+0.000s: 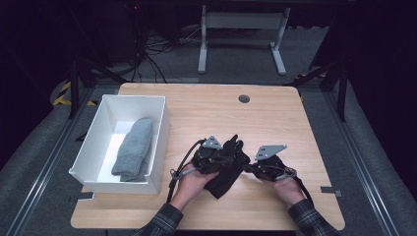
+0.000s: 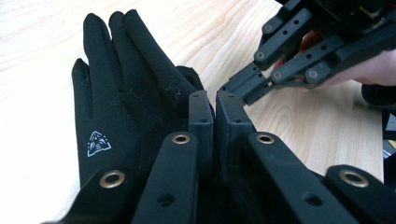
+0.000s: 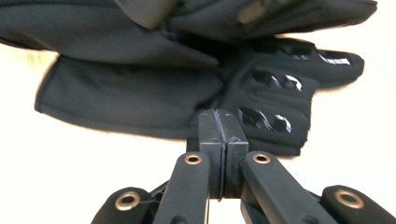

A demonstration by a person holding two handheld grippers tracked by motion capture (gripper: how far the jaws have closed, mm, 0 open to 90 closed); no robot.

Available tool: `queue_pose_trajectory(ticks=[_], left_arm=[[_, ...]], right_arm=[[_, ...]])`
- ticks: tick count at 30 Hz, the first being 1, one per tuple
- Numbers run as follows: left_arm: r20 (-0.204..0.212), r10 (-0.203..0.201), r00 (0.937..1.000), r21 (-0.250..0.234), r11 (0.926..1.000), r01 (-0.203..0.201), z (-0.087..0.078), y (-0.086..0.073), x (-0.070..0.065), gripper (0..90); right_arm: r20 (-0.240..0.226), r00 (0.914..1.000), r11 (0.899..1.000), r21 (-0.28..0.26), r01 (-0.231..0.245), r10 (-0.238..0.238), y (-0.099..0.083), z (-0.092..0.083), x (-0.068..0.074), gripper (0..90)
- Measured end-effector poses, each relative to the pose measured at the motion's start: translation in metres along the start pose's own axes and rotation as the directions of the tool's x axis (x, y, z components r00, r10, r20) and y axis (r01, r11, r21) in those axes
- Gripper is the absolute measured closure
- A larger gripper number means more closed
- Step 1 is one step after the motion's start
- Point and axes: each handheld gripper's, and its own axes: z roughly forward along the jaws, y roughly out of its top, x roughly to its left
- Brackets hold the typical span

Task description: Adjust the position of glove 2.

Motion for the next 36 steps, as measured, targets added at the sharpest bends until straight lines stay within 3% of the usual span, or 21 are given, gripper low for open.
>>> queue_pose_trajectory(ticks=[7, 15, 17, 23, 27, 29, 30, 34, 36], left_arm=[[0.042, 0.031, 0.9986, 0.046, 0.9984, -0.033, 0.014, -0.003, -0.008, 85.8], [0.081, 0.024, 0.9964, 0.071, 0.9970, -0.030, 0.023, -0.008, -0.011, 83.2], [0.103, 0.014, 0.9946, 0.072, 0.9971, -0.021, 0.024, -0.009, -0.011, 79.8], [0.101, 0.024, 0.9946, 0.091, 0.9953, -0.033, 0.027, -0.010, -0.014, 79.8], [0.099, 0.026, 0.9947, 0.123, 0.9917, -0.038, 0.029, -0.010, -0.017, 80.3], [0.094, 0.028, 0.9952, 0.118, 0.9923, -0.039, 0.030, -0.011, -0.018, 80.3], [0.106, 0.032, 0.9939, 0.120, 0.9918, -0.044, 0.030, -0.010, -0.020, 80.8], [0.121, 0.040, 0.9919, 0.122, 0.9910, -0.055, 0.030, -0.009, -0.025, 82.1], [0.119, 0.055, 0.9914, 0.144, 0.9869, -0.072, 0.032, -0.009, -0.028, 85.0]], right_arm=[[-0.003, 1.0000, 0.999, 0.033, 0.001, -0.001, -0.004, 0.007, -0.001, 90.0], [0.003, 1.0000, 0.999, 0.037, 0.000, 0.000, -0.005, 0.007, -0.002, 90.0], [0.010, 1.0000, 0.999, 0.038, 0.000, 0.000, -0.006, 0.006, -0.003, 90.0], [0.060, 0.9978, 0.999, 0.025, -0.030, 0.029, -0.013, -0.009, -0.015, 90.0], [0.089, 0.9938, 0.998, 0.001, -0.066, 0.066, -0.019, -0.019, -0.024, 76.3], [0.097, 0.9926, 0.997, -0.002, -0.072, 0.072, -0.020, -0.021, -0.026, 72.7], [0.112, 0.9901, 0.996, -0.006, -0.084, 0.084, -0.024, -0.024, -0.028, 66.8], [0.130, 0.9872, 0.996, -0.005, -0.092, 0.091, -0.027, -0.026, -0.031, 60.2], [0.136, 0.9865, 0.996, -0.004, -0.092, 0.092, -0.028, -0.026, -0.031, 57.9]])
